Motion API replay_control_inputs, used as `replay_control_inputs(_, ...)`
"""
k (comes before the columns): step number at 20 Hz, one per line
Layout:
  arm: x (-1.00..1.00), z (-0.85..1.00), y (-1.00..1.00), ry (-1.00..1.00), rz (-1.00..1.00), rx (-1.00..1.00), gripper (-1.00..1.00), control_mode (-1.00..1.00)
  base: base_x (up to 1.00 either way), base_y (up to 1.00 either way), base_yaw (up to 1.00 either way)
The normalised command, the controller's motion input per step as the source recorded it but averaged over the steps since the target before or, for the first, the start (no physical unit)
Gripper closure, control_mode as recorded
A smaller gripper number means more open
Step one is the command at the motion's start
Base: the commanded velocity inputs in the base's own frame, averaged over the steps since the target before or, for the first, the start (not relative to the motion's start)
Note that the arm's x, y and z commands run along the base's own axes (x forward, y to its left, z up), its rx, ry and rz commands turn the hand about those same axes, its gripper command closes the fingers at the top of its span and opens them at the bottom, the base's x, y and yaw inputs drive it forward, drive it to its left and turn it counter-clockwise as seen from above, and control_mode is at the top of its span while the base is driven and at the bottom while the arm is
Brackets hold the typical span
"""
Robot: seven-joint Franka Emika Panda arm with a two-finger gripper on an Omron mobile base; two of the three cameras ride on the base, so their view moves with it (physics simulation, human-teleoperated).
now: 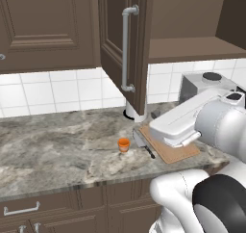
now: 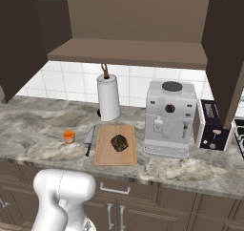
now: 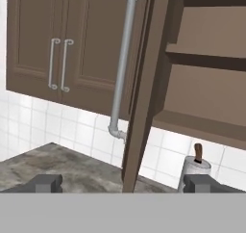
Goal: Pick the bread, place it on the cutting board, pick the jam, place it on the counter, and close the cabinet.
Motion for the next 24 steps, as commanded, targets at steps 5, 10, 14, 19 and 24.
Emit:
replay_control_inputs(5, 0.07, -0.23, 0.11, 0.00, -0.04, 0.00, -1.00, -1.00, 0.00, 0.00, 0.00)
replay_control_inputs(10, 0.13, -0.13, 0.10, -0.02, -0.05, 0.00, -1.00, -1.00, 0.00, 0.00, 0.00)
replay_control_inputs(14, 0.13, 0.00, 0.04, -0.08, -0.06, 0.00, -1.00, -1.00, 0.00, 0.00, 0.00)
replay_control_inputs(19, 0.07, -0.02, 0.02, -0.12, -0.06, 0.00, -1.00, -1.00, 0.00, 0.00, 0.00)
replay_control_inputs(24, 0.12, -0.19, 0.04, -0.16, -0.05, 0.00, -1.00, -1.00, 0.00, 0.00, 0.00)
